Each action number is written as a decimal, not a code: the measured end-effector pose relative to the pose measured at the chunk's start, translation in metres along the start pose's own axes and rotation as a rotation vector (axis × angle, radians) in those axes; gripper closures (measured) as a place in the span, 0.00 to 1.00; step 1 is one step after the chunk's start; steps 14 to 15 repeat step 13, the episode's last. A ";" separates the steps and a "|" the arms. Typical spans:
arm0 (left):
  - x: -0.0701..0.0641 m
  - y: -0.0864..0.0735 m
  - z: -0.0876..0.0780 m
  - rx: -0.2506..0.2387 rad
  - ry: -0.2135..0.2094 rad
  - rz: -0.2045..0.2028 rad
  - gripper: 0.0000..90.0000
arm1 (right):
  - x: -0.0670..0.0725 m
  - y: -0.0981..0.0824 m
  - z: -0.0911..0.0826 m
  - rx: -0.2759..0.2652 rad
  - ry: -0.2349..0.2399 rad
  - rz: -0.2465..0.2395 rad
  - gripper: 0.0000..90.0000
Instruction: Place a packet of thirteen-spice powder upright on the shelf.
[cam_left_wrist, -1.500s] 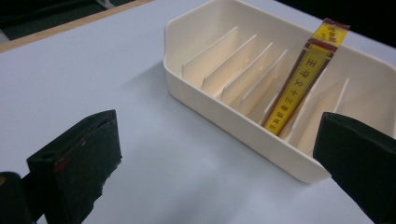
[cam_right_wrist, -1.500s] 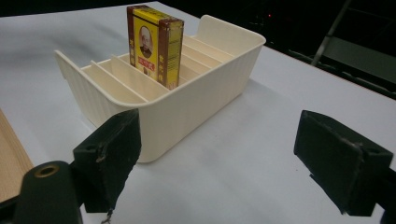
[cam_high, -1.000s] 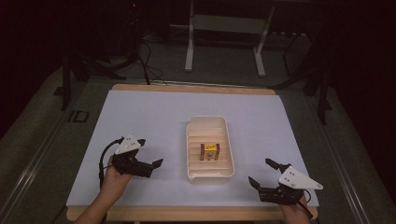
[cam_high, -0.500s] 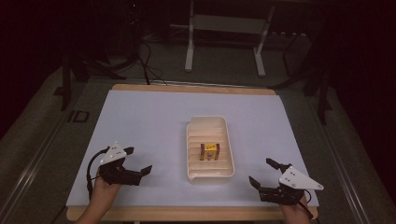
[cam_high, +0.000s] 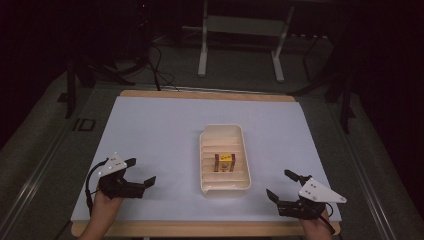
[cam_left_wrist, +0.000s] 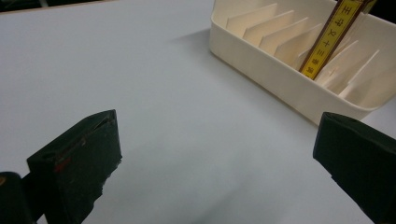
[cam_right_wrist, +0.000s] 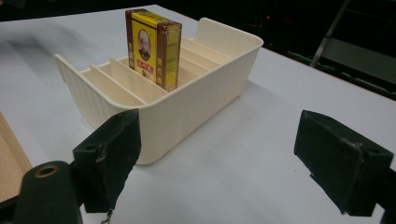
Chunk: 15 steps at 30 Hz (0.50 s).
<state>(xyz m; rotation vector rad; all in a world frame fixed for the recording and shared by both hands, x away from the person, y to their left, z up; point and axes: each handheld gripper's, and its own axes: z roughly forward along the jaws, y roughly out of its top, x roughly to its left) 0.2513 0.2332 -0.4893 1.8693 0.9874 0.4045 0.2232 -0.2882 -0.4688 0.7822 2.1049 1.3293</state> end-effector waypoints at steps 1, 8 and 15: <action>-0.001 0.000 0.001 0.005 -0.003 -0.001 0.01 | 0.000 0.000 0.000 0.002 0.001 0.002 0.16; -0.004 0.003 0.004 -0.002 -0.022 0.015 0.01 | -0.002 -0.001 -0.001 -0.003 0.001 0.009 0.16; -0.001 0.002 0.006 0.003 -0.062 -0.014 0.01 | -0.003 -0.001 -0.002 -0.003 -0.004 0.013 0.16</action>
